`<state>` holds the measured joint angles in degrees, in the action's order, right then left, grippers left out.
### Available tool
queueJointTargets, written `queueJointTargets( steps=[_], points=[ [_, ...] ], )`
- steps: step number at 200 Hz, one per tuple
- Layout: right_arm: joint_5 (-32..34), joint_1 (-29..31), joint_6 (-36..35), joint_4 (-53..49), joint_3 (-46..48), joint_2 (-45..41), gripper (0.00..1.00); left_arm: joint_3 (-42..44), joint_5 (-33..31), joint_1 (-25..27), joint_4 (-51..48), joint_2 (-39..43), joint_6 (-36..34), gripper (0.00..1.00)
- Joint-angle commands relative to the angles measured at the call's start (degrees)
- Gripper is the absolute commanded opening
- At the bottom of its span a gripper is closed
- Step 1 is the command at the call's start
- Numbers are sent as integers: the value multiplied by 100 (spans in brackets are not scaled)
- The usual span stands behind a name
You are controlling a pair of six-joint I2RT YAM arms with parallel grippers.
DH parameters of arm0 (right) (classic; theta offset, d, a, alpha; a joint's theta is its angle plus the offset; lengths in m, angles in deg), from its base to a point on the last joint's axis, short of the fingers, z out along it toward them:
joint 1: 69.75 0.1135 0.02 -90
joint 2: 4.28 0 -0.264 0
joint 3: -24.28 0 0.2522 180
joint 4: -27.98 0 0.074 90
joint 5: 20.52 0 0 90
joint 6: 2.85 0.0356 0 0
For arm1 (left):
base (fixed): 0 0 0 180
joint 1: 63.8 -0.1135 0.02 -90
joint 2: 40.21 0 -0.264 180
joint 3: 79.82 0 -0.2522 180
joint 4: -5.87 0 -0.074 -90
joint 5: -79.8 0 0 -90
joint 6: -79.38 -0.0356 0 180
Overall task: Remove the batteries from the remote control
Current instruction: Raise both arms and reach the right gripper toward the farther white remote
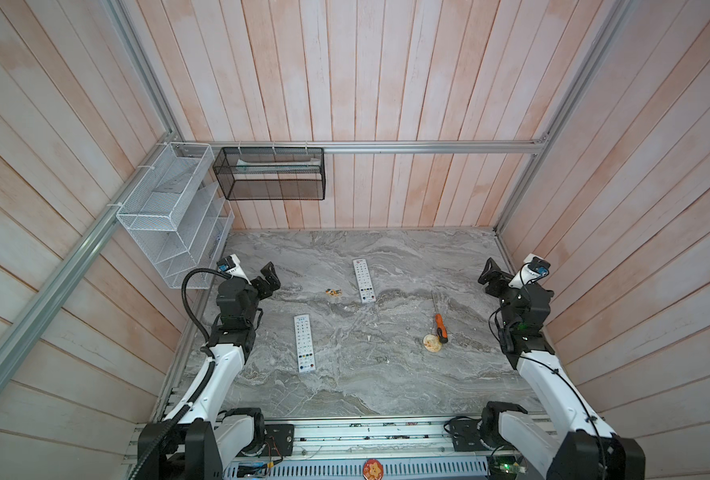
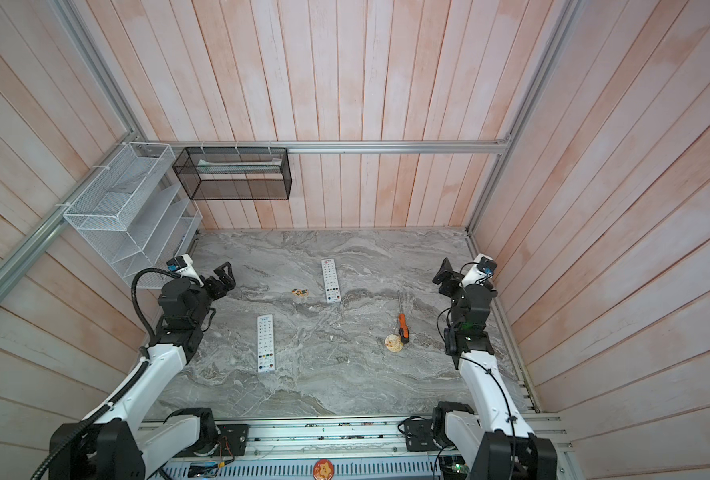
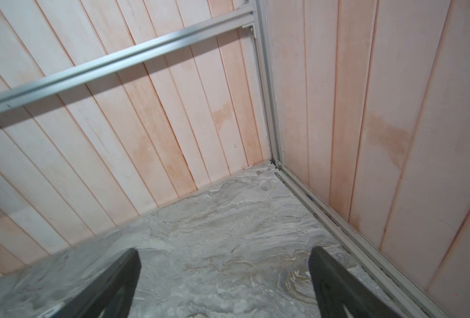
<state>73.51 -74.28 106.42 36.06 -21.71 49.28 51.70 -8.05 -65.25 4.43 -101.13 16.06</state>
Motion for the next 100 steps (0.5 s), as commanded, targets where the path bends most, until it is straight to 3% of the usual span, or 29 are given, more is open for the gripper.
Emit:
queueJointTargets(
  steps=[1, 58, 100],
  points=[
    [-1064, 23, 543, -2148, -403, -307, 96, -286, 1130, 11, -1205, 204, 818, 100],
    [-2846, 200, 758, -4167, -1298, 135, 94, -627, 1831, 851, -2310, 593, 690, 100],
    [-2337, 1330, 476, -4838, -1671, 802, 94, -402, 1901, 1599, -2511, 545, 809, 100]
  ],
)
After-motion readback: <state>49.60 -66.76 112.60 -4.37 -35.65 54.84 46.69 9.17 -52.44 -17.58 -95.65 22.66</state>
